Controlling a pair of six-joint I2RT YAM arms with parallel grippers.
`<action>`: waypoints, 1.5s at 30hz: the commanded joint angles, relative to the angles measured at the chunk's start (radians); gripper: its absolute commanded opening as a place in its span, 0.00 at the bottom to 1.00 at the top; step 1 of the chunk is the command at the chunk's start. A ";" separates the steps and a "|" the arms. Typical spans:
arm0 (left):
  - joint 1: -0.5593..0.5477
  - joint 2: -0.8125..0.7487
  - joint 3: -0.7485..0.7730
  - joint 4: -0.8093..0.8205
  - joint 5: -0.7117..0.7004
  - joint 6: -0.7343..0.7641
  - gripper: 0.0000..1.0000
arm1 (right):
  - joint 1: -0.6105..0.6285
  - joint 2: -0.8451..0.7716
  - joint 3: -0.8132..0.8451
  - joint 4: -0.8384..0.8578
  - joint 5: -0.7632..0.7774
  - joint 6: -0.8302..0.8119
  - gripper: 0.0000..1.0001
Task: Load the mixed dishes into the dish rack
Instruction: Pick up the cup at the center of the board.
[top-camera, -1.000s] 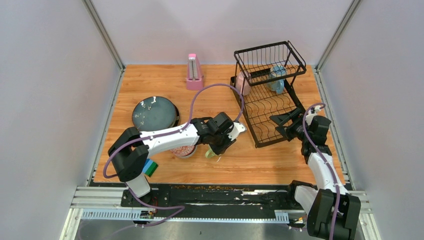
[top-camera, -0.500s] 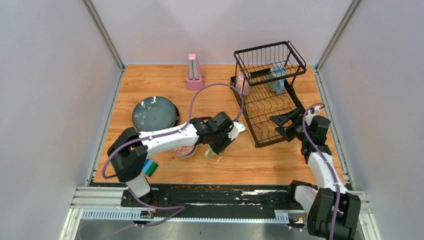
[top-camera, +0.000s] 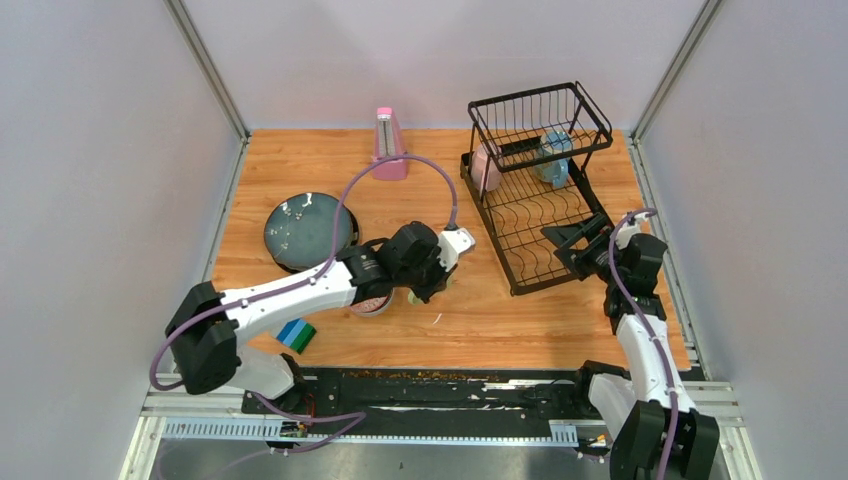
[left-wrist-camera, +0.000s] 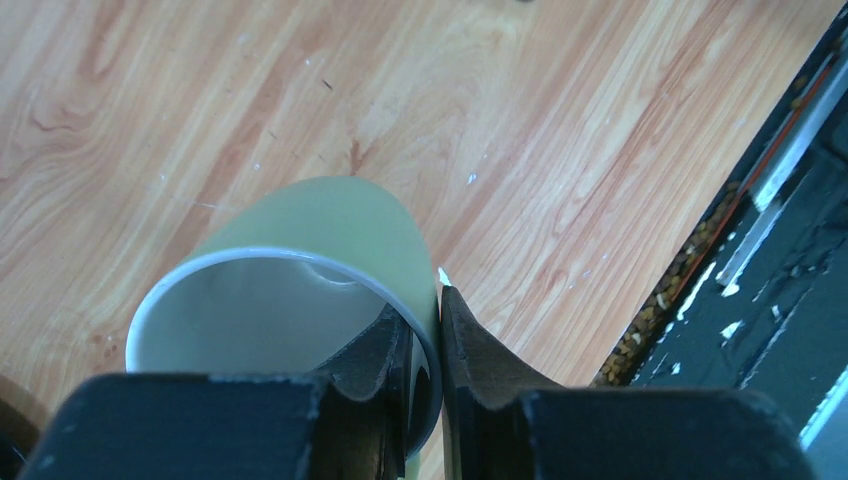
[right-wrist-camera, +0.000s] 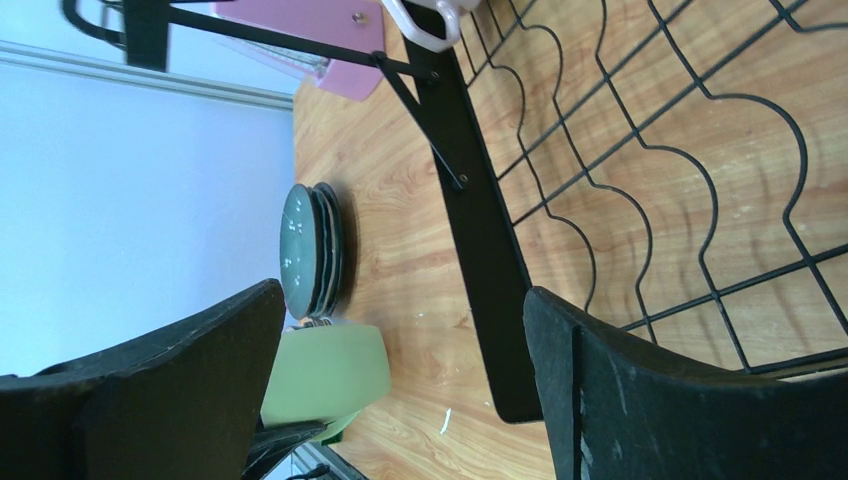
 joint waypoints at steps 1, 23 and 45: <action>0.051 -0.136 -0.048 0.245 0.021 -0.072 0.00 | 0.000 -0.083 0.010 0.052 0.052 0.015 0.92; 0.487 -0.318 -0.355 1.060 0.634 -0.698 0.00 | 0.005 0.027 0.000 0.588 -0.465 0.221 1.00; 0.488 -0.072 -0.424 1.949 0.697 -1.084 0.00 | 0.294 0.099 0.111 0.592 -0.394 0.170 1.00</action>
